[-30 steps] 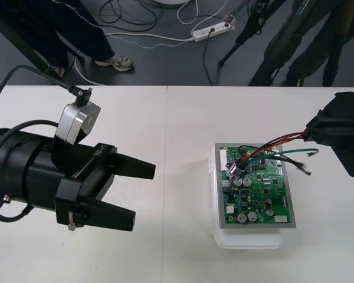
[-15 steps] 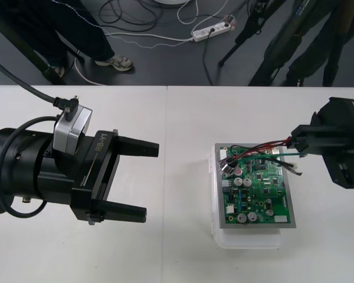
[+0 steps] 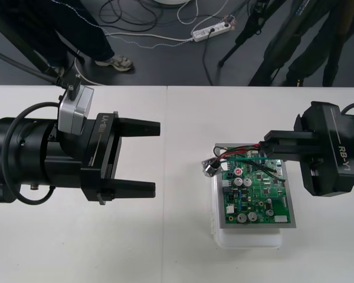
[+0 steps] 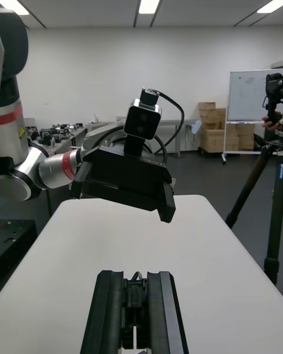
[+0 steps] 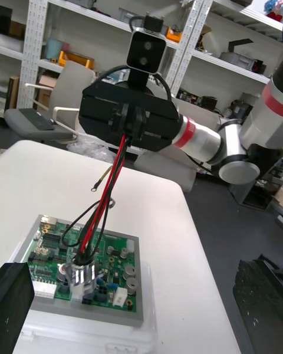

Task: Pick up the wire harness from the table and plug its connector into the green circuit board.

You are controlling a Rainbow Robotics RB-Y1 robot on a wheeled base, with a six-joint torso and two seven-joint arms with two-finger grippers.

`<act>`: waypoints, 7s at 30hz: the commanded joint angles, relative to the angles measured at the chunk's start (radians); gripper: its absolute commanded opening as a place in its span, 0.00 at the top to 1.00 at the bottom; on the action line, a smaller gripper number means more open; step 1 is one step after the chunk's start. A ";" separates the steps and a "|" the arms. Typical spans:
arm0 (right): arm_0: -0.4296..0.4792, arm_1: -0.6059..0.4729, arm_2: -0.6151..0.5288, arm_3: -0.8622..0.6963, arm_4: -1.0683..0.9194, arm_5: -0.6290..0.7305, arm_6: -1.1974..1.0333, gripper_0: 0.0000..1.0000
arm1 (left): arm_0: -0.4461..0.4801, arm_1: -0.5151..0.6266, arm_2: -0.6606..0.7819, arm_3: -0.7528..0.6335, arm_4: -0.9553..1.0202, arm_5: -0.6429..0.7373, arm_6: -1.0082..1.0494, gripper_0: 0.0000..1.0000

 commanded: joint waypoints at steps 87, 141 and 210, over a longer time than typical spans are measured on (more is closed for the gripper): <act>0.075 0.139 0.156 -0.205 0.137 0.175 -0.048 1.00 | -0.287 0.065 -0.297 0.178 0.169 0.185 -0.408 0.00; 0.078 0.134 0.153 -0.207 0.155 0.170 -0.057 1.00 | -0.304 0.057 -0.310 0.180 0.172 0.194 -0.403 1.00; 0.077 0.126 0.152 -0.205 0.155 0.167 -0.060 1.00 | -0.307 0.065 -0.310 0.180 0.201 0.194 -0.422 0.76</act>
